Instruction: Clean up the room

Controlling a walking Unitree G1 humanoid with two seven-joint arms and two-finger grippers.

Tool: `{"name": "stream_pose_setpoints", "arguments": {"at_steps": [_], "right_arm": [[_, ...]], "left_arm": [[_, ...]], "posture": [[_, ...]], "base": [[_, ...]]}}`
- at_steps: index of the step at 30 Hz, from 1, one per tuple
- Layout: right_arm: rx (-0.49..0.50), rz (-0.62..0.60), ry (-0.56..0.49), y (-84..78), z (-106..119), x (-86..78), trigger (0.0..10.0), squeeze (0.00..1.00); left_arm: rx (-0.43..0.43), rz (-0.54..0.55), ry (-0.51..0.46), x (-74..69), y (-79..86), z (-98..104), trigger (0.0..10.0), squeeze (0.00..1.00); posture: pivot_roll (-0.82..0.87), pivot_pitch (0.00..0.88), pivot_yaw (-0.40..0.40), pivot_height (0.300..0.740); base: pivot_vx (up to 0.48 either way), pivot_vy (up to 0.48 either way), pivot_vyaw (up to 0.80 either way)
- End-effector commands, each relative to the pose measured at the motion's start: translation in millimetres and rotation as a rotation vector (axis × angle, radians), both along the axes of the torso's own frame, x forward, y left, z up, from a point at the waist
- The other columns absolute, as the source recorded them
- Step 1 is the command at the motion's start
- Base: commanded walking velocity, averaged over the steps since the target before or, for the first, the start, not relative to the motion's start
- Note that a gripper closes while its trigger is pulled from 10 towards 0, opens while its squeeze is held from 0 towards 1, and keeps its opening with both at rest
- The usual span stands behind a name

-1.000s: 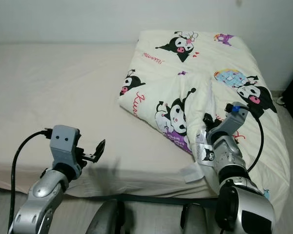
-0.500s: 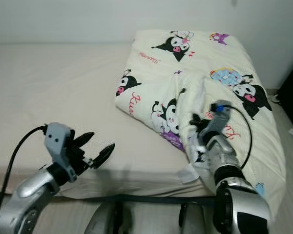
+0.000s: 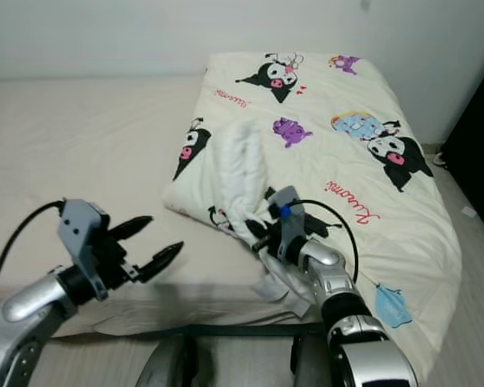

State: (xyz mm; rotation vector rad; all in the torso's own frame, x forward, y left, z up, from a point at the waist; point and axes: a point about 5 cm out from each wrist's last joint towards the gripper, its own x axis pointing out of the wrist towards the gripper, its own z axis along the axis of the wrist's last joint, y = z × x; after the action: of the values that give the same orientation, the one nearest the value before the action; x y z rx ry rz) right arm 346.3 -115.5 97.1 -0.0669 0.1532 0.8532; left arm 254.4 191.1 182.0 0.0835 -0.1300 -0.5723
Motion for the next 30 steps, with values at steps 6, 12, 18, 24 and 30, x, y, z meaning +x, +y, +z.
{"name": "stream_pose_setpoints", "arguments": {"at_steps": [6, 12, 18, 24, 30], "right_arm": [[-0.105, 0.26, 0.019, 25.4, -22, -28.9, 0.0, 0.0], [-0.178, 0.432, 0.031, 35.3, -41, -55.2, 0.0, 0.0], [-0.281, 0.53, 0.044, 29.0, -56, -73.8, 7.2, 0.0], [-0.365, 0.576, 0.079, 14.8, -63, -82.5, 10.0, 0.76], [-0.383, 0.496, 0.024, 7.4, -56, -77.4, 10.0, 0.96]], "left_arm": [[-0.038, 0.147, -0.044, 7.5, 27.6, 9, 10.0, 0.0], [-0.042, 0.168, -0.053, 10.0, 29.6, 10, 10.0, 0.0], [-0.051, 0.183, -0.06, 11.3, 28.5, 10, 10.0, 0.0], [-0.056, 0.189, -0.063, 13.5, 28.7, 10, 10.0, 0.0], [-0.064, 0.173, -0.061, 17.0, 22.5, 8, 10.0, 0.0]], "posture": [[0.09, 0.17, 0.008, 0.597], [0.09, 0.172, 0.01, 0.597], [0.09, 0.178, 0.012, 0.597], [0.08, 0.174, 0.016, 0.597], [0.08, 0.164, 0.019, 0.597]], "base": [[0.0, 0.0, 0.0], [0.0, 0.0, 0.0], [0.0, 0.0, 0.0], [0.0, 0.0, 0.0], [0.0, 0.0, 0.0]]}}
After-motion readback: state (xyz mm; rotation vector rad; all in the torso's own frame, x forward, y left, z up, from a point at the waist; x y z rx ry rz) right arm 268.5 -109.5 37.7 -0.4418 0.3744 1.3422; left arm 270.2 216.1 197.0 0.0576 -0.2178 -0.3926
